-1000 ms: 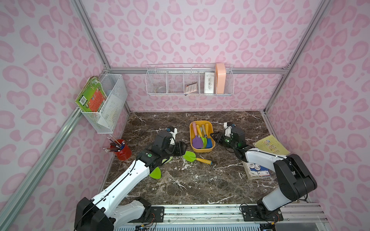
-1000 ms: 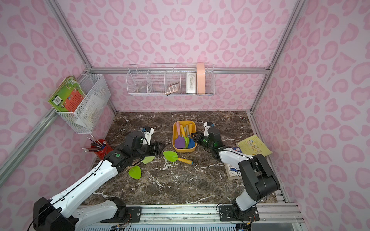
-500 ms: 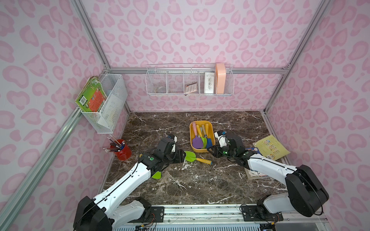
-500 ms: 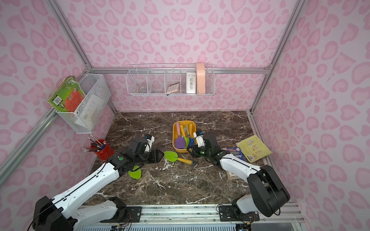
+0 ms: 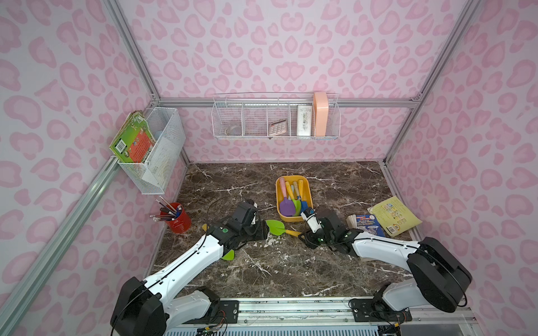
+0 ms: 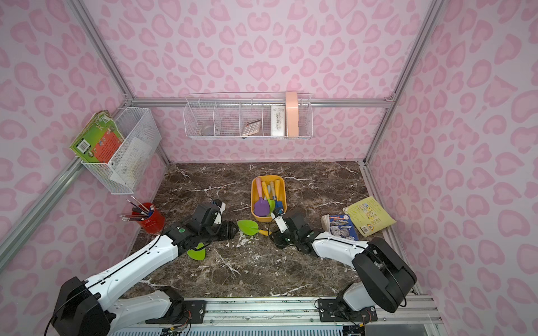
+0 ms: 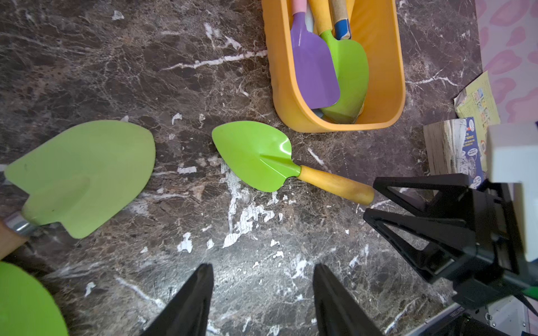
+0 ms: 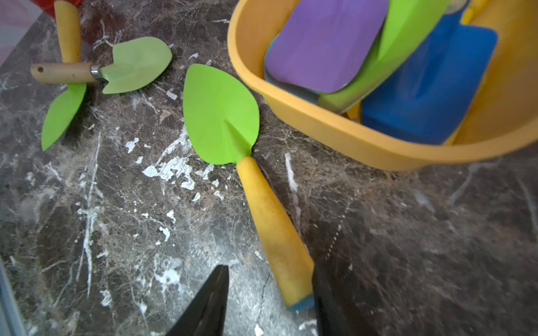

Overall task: Put the shovel into the storage box
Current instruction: Place the shovel in the storage box, then pick up the shovel from the center of the board.

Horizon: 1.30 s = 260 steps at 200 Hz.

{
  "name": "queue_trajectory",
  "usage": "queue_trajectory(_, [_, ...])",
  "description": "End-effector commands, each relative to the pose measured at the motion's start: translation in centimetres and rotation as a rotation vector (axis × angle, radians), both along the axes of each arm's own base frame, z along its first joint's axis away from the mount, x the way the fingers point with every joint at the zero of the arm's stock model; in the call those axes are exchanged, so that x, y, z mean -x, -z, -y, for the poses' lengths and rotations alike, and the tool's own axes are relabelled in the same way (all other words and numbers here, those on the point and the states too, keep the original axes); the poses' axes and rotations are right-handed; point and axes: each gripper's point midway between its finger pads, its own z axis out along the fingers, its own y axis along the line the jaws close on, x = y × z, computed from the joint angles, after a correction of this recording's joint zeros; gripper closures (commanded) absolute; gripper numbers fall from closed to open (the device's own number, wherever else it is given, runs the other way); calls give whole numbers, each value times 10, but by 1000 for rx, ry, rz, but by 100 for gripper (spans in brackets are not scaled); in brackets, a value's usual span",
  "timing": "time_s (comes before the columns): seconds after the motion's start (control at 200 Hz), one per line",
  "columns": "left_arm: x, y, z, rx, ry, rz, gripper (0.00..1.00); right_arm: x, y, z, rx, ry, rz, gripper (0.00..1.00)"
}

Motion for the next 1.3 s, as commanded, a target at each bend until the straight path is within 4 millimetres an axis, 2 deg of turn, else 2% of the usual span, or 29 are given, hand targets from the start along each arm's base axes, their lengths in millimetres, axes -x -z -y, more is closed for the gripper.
queue_trajectory(0.0, [-1,1,-3,-12,-9,8,40,-11,4,0,77,-2,60,50])
queue_trajectory(0.27, [-5,2,-3,-37,-2,9,40,-16,20,-16,180,-53,85,51])
queue_trajectory(0.455, [-7,1,-2,-40,0,12,40,-7,31,-31,223,-107,86,53])
queue_trajectory(0.741, [-11,-8,-9,-38,-24,12,40,-1,43,-37,276,-146,106,60])
queue_trajectory(0.846, [-14,-10,-10,-25,-23,7,40,2,47,-39,286,-162,99,71])
queue_trajectory(1.036, [-18,-20,-6,10,21,-9,38,8,31,-43,248,-204,116,87])
queue_trajectory(1.296, [-9,-44,13,112,180,-68,34,24,-13,-41,172,-256,208,90])
